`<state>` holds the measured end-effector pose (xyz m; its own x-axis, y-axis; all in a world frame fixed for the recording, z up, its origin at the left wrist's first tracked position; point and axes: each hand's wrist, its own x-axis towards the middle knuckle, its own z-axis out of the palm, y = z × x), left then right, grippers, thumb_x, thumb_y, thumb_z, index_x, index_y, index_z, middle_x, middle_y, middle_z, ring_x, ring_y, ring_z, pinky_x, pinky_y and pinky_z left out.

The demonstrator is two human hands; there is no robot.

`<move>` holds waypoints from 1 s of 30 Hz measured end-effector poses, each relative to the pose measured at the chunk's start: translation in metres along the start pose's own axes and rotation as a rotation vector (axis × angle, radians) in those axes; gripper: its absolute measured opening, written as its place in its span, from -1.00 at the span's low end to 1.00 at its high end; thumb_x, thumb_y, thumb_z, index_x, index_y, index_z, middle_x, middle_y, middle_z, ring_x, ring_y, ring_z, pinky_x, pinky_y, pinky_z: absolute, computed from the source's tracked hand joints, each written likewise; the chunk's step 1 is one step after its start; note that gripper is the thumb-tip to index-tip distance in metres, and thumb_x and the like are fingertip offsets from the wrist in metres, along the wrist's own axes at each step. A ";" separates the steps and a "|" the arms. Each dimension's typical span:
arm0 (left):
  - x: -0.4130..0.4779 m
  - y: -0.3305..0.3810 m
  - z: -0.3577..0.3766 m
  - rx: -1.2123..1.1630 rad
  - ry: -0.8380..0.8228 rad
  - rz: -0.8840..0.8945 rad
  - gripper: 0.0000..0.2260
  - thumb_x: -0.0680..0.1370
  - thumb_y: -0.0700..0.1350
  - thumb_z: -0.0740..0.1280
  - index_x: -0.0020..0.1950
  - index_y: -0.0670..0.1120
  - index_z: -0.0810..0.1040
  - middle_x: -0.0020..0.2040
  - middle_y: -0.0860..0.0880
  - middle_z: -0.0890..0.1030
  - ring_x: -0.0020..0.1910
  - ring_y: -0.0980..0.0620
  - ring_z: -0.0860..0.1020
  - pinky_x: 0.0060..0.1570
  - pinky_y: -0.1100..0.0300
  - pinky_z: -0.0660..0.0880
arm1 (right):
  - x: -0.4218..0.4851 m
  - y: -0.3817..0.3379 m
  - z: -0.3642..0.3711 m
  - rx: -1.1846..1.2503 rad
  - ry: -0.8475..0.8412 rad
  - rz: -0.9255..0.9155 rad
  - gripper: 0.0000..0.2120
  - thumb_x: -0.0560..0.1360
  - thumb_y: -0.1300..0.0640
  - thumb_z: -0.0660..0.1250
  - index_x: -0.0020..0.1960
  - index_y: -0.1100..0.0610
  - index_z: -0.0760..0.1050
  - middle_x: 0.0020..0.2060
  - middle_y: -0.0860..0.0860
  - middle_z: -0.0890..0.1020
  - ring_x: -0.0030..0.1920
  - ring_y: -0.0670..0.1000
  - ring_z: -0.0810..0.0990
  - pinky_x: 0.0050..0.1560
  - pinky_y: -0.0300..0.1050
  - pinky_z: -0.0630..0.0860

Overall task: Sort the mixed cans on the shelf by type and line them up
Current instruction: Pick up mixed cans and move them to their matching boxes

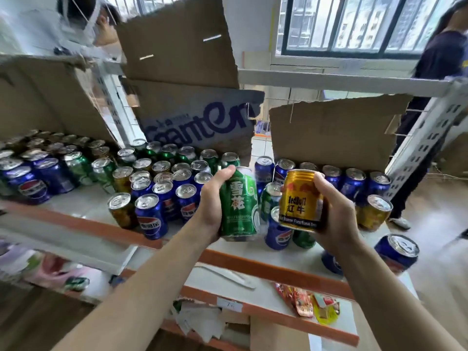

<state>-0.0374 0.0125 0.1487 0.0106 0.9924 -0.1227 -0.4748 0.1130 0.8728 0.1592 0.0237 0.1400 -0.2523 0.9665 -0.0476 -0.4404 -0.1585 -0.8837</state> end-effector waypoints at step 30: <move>0.006 0.160 -0.375 0.745 0.292 0.330 -0.44 0.34 0.03 0.60 0.28 -0.07 0.56 0.12 -0.04 0.65 0.12 -0.02 0.62 0.09 0.05 0.61 | 0.078 0.169 0.273 -0.478 0.030 -0.180 -0.56 0.39 -0.06 0.42 0.23 0.01 0.52 0.06 0.05 0.68 0.09 0.07 0.67 0.07 0.08 0.61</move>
<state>-0.4435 0.0186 0.1103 -0.3014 0.9393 0.1639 0.2883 -0.0741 0.9547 -0.1705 0.0173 0.1137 -0.1808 0.9765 0.1173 -0.0297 0.1138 -0.9931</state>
